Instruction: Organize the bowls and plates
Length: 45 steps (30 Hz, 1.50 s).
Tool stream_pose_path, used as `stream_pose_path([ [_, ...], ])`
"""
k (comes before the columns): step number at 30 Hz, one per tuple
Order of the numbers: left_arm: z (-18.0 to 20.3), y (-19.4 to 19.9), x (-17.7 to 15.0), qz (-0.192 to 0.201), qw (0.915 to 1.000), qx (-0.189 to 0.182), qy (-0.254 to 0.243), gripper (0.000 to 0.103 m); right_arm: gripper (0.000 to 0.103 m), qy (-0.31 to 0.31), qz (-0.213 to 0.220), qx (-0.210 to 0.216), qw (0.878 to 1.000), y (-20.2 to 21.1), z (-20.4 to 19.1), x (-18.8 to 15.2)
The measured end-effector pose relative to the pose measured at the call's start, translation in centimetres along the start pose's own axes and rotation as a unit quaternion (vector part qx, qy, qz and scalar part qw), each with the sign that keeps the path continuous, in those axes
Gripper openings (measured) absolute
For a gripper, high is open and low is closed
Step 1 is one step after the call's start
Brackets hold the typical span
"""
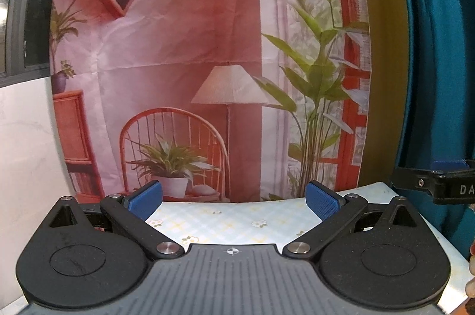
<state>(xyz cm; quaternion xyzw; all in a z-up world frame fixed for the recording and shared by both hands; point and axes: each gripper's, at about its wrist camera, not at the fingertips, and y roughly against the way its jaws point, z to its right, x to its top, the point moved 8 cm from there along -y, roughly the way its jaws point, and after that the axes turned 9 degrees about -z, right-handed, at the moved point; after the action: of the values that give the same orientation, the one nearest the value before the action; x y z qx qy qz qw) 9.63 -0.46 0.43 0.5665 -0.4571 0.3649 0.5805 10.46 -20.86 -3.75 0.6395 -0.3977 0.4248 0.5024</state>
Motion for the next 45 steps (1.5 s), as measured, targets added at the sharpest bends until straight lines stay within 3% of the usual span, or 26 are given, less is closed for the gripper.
stream_pose_path([
  [8,-0.5,1.1,-0.6,-0.001,0.9999,0.011,0.003,0.103,0.103,-0.014,0.003,0.015,1.0,1.3,-0.6,-0.6],
  [22,-0.9,0.6,-0.7,-0.014,0.9998,0.009,0.011,0.103,0.103,-0.008,-0.012,-0.019,1.0,1.1,-0.8,-1.2],
  [45,-0.9,0.5,-1.2,-0.025,0.9995,0.002,0.016,0.103,0.103,-0.01,-0.023,-0.024,0.999,1.0,-0.7,-2.0],
])
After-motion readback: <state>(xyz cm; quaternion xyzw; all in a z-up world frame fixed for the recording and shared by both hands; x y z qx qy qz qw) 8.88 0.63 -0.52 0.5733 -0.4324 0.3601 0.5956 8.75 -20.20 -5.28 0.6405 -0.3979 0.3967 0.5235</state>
